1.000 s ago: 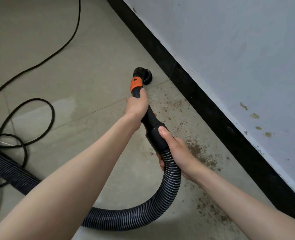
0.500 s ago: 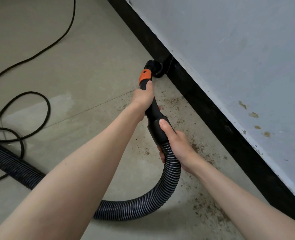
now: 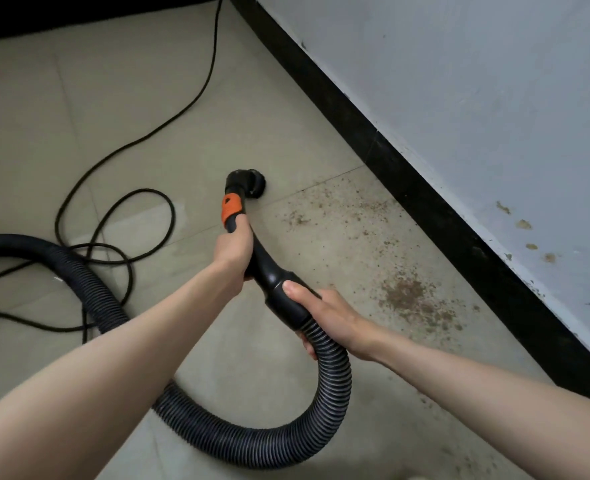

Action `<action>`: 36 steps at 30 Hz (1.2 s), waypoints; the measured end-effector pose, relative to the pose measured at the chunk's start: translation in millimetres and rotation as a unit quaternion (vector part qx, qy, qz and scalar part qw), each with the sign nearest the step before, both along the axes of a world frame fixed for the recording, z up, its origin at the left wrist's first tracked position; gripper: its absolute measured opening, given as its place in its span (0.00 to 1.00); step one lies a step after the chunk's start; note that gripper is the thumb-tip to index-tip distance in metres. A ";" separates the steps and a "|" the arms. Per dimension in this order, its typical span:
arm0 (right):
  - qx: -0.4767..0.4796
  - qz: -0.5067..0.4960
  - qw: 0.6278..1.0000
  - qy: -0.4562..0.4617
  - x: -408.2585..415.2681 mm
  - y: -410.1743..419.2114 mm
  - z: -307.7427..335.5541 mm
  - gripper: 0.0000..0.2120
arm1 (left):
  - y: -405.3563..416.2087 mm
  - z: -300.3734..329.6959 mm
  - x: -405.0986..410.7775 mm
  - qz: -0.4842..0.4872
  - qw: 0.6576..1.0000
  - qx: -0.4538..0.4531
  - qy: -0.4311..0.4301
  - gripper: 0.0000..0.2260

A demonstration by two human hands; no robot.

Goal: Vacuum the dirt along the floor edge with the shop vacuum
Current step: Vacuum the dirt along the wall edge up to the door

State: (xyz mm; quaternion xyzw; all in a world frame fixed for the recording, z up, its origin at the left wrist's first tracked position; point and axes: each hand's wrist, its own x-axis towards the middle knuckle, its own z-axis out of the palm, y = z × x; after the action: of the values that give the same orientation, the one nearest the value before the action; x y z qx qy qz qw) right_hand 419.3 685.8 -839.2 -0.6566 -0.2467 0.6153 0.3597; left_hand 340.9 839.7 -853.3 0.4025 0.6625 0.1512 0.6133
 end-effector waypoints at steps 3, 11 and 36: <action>-0.012 0.035 0.999 0.019 -11.2 -6.6 7.6 0.21 | -13.6 0.6 -17.7 0.010 1.000 0.013 0.017 0.19; -0.012 0.007 0.999 -0.034 -37.8 -11.7 17.0 0.13 | -35.7 5.3 -26.3 -0.014 0.999 0.018 0.032 0.24; -0.024 -0.178 0.978 -0.110 63.1 -13.9 -1.1 0.21 | -37.5 17.9 104.7 -0.143 0.989 0.034 0.003 0.21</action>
State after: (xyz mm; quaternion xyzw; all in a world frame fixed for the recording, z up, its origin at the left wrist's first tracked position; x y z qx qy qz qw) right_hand 482.4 671.9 -840.3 -0.7620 -0.1493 0.4712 0.4183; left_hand 445.5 802.1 -835.4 0.5143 0.5945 0.0832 0.6125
